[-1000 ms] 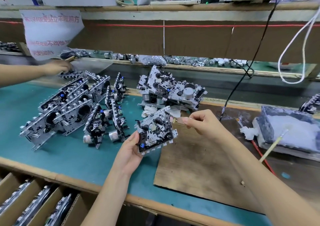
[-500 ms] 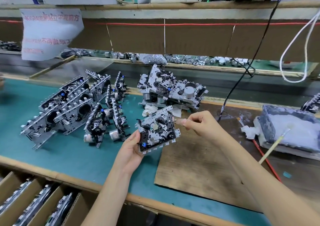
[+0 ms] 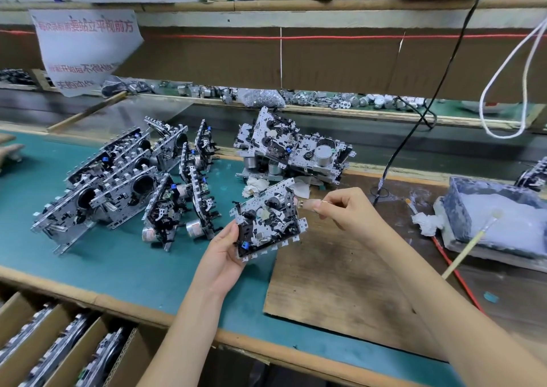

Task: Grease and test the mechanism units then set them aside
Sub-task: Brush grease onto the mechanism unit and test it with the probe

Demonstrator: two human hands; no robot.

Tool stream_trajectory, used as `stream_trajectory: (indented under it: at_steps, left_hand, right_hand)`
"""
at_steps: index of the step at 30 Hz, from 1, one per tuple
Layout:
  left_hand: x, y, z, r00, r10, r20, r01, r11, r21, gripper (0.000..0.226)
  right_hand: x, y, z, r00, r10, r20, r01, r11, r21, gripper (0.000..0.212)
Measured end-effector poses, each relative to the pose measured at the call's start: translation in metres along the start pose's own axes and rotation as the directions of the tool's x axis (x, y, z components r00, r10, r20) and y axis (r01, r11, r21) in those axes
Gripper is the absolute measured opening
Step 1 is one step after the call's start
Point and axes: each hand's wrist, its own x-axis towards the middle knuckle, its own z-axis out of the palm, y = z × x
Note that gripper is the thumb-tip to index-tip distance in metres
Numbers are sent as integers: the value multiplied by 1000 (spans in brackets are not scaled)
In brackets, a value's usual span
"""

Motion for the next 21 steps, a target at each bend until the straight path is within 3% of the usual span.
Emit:
stream_trajectory:
  at_steps: [10, 16, 19, 21]
  left_hand:
    - [0, 0, 0, 1000, 12, 18, -12, 1000, 19, 30]
    - [1, -1, 0, 999, 19, 34, -21, 999, 43, 30]
    - [1, 0, -1, 998, 20, 53, -23, 998, 56, 30]
    - [1, -1, 0, 998, 17, 63, -21, 998, 63, 30]
  right_hand:
    - [4, 2, -2, 994, 92, 49, -91, 995, -35, 38]
    - [9, -10, -13, 955, 226, 191, -199, 968, -152, 37]
    - [15, -13, -11, 982, 173, 72, -152, 961, -233, 32]
    - [17, -17, -9, 977, 197, 79, -174, 956, -236, 32]
